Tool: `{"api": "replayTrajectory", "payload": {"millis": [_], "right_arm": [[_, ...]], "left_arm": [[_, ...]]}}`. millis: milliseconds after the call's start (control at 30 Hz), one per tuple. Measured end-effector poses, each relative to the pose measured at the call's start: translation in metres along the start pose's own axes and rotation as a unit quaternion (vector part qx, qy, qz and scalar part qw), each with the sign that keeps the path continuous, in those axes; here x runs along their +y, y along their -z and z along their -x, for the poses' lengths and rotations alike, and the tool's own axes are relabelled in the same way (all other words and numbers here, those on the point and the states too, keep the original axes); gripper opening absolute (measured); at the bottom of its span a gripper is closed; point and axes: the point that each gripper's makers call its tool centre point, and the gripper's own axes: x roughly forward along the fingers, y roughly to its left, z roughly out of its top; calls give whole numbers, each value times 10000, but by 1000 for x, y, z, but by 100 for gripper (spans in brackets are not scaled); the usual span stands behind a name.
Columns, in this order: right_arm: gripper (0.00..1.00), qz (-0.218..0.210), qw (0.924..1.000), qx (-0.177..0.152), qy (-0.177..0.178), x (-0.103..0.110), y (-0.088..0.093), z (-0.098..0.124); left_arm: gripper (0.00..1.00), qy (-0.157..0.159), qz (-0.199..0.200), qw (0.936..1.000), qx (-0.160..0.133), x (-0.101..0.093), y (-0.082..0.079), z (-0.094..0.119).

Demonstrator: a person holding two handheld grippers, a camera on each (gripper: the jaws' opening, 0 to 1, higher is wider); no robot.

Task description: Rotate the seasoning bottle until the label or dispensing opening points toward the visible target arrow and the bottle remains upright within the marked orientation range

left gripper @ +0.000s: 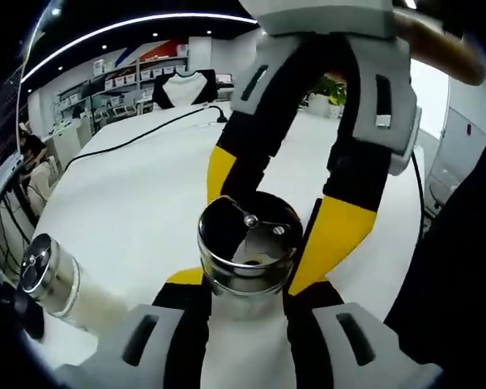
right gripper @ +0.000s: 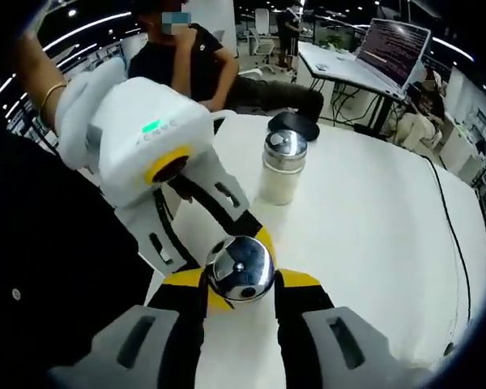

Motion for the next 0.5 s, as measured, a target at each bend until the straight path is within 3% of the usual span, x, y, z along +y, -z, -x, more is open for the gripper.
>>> {"api": "replayTrajectory", "payload": {"millis": [133,167,233,367,500], "right_arm": [[29,-1010,9943,-326,102,-1,3,5],[29,-1058,9935,-403,127,-1,2,6],[28,-961,9944,-421,151,-1,4,9],[29,-345,9979,-450,302,0,-2,9],[29,-236,9980,-510,285,1,-11,6]], "left_arm": [[37,-353,268,9990,-109,4,1,0],[37,-351,311,9988,-142,4,1,-1],[37,-291,377,9987,-184,3,1,-1],[38,-50,343,9993,-149,3,3,-3],[38,223,191,9996,-33,2,5,-2]]}}
